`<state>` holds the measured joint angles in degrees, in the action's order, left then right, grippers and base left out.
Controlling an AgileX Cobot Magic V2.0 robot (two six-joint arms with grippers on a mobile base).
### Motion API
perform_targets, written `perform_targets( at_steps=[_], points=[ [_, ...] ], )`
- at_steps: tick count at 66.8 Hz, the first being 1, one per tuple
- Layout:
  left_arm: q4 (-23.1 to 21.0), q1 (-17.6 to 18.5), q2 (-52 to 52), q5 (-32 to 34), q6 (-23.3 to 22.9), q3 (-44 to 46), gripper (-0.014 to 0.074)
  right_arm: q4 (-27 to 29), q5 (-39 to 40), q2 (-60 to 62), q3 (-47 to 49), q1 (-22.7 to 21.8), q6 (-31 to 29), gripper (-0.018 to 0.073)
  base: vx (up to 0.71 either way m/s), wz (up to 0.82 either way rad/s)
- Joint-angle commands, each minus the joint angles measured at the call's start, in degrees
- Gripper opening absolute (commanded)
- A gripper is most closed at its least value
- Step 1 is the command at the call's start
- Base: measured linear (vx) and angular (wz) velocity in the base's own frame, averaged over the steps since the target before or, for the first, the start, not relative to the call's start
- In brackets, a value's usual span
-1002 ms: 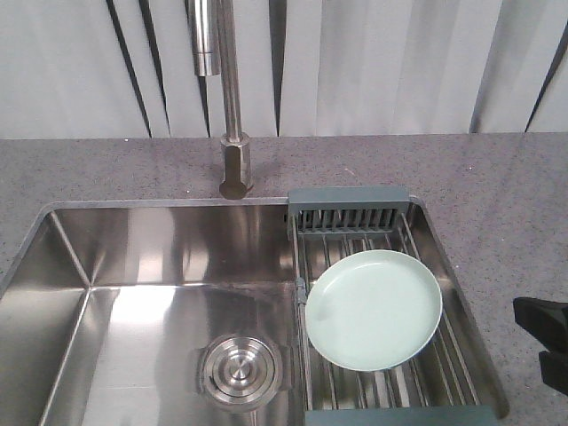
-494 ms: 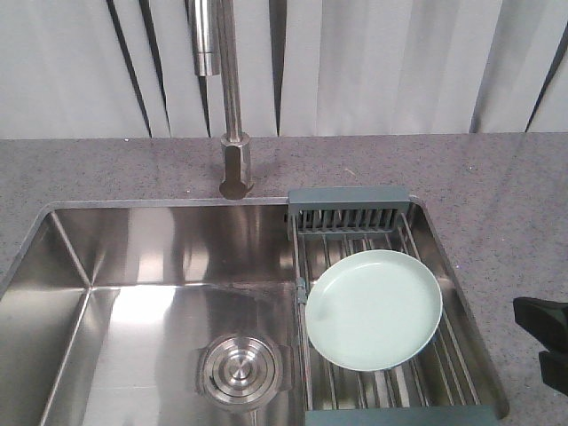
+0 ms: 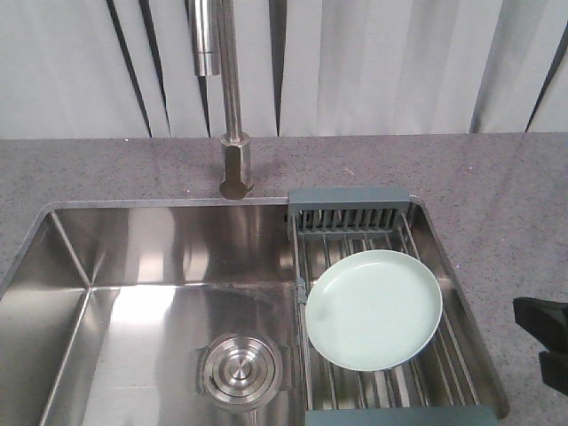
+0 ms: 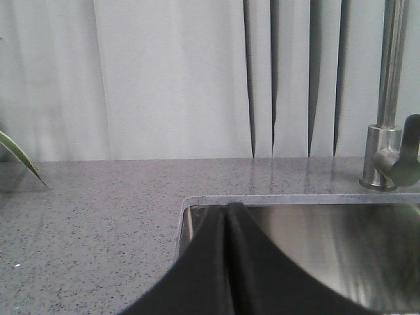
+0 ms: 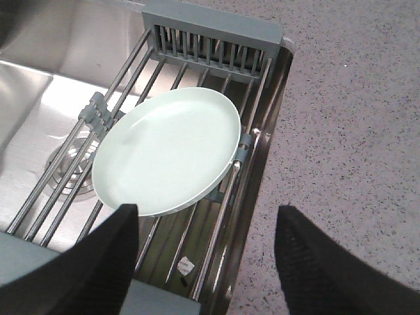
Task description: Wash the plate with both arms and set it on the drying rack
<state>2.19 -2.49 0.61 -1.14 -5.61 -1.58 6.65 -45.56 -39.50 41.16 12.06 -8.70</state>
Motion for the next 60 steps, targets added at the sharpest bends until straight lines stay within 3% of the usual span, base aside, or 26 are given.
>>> perform_targets(
  at_steps=[1,11,19,35,41,56,60],
  points=[
    [-0.1,0.3,0.9,3.8,-0.4,1.5,-0.0006,0.0,3.4,0.1,1.4,-0.3,-0.3,0.0435,0.00,0.00],
    [-0.1,0.3,0.9,3.8,-0.4,1.5,-0.0006,0.0,6.4,3.6,-2.6,-1.2,-0.3,0.0435,0.00,0.00],
    [-0.1,0.3,0.9,3.8,-0.4,1.5,-0.0006,0.1,13.7,8.7,-10.5,-3.2,-0.3,0.0435,0.00,0.00],
    [-0.1,0.3,0.9,3.8,-0.4,1.5,-0.0006,-0.2,28.7,23.0,-23.0,-11.5,-0.3,0.0378,0.00,0.00],
    [-0.1,0.3,0.9,3.8,-0.4,1.5,-0.0006,-0.2,31.3,28.1,-27.1,-13.0,-0.3,0.0311,0.00,0.00],
    [-0.1,0.3,0.9,3.8,-0.4,1.5,-0.0006,-0.2,36.6,36.9,-36.3,-15.1,-0.3,-0.0002,0.00,0.00],
    [-0.1,0.3,0.9,3.8,-0.4,1.5,-0.0006,-0.2,37.1,38.4,-37.7,-15.1,-0.3,-0.0013,0.00,0.00]
  ],
)
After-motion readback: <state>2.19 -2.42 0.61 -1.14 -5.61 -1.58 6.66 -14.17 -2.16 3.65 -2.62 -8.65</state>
